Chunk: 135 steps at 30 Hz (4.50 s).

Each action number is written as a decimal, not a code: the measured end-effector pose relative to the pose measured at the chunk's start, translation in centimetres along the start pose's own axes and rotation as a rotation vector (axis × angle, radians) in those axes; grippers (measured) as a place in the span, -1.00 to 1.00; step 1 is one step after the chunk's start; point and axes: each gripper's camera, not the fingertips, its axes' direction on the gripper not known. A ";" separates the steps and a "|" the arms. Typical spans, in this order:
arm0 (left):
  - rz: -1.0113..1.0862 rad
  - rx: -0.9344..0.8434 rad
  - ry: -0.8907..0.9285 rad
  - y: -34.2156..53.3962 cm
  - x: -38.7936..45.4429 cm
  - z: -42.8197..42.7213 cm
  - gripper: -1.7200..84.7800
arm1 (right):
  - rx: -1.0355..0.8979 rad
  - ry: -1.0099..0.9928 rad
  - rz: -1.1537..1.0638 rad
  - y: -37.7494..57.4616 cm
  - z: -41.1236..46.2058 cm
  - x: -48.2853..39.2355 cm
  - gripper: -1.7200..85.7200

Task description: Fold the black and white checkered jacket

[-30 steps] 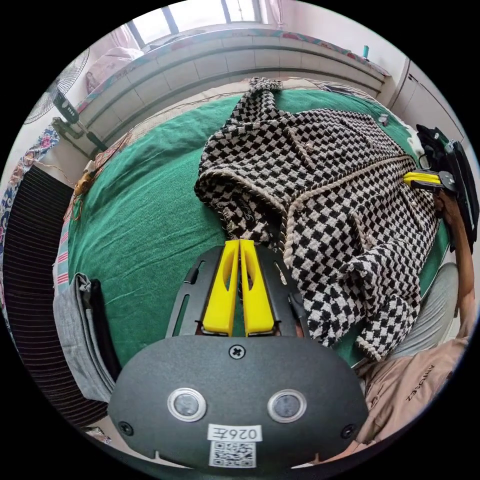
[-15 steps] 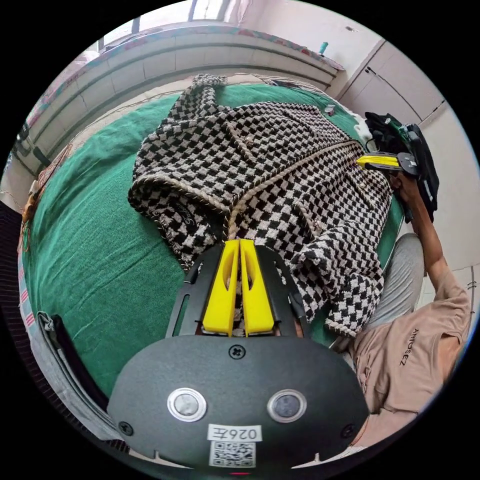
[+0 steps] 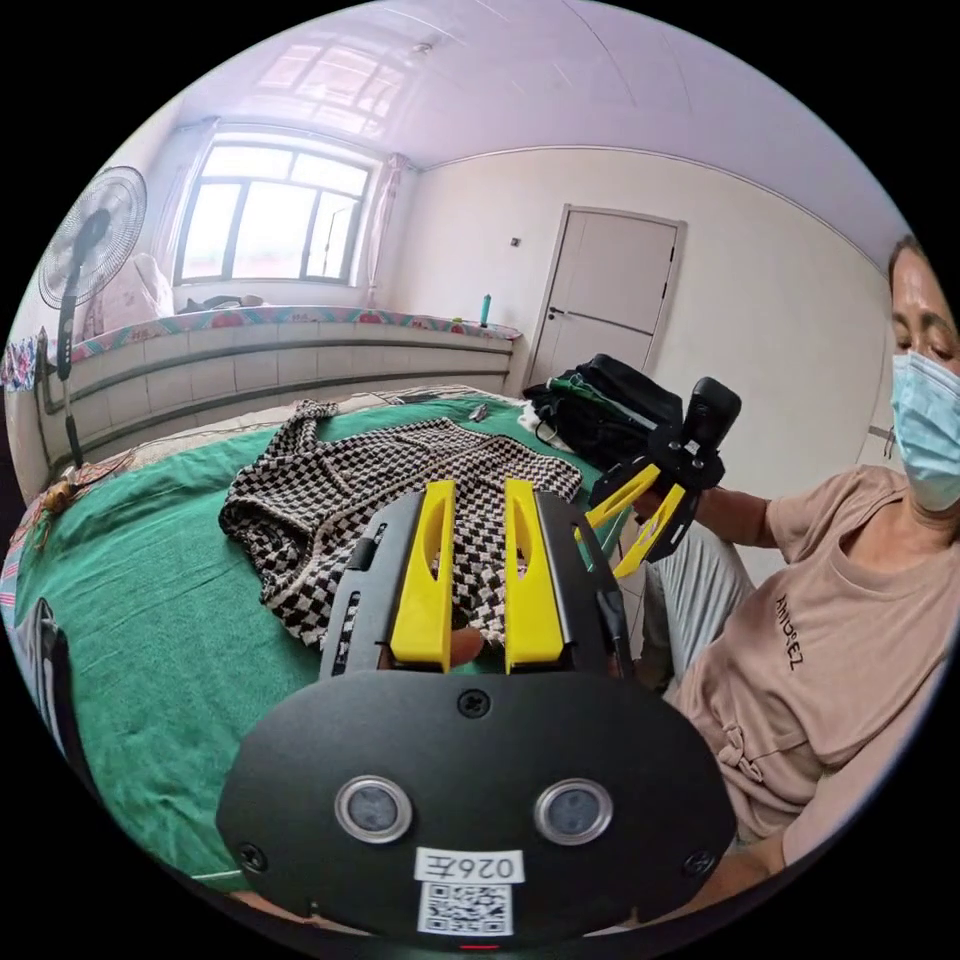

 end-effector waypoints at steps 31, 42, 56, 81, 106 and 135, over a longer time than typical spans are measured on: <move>0.481 -0.277 -0.141 -11.3 4.4 10.0 -0.87 | 0.429 0.446 0.433 0.0 -17.6 2.4 -0.96; -0.195 -0.544 0.176 -6.4 -14.4 15.9 -0.66 | 0.083 0.276 0.853 4.0 -4.9 26.5 -0.82; 0.082 -0.747 0.238 -9.5 -13.8 17.5 -0.90 | -0.232 -0.107 0.473 -3.4 1.0 26.5 -0.88; -0.099 -0.754 0.219 -14.8 -22.0 19.3 -0.88 | -0.318 0.258 0.892 -14.1 8.3 44.2 -0.95; -0.114 -0.312 0.198 -24.3 -27.3 12.3 -0.97 | -0.075 0.264 0.881 -18.8 5.8 48.3 -0.91; 0.628 -0.551 -0.206 -37.6 -19.0 30.6 -0.96 | -0.325 0.771 0.278 -25.4 21.2 56.6 -0.74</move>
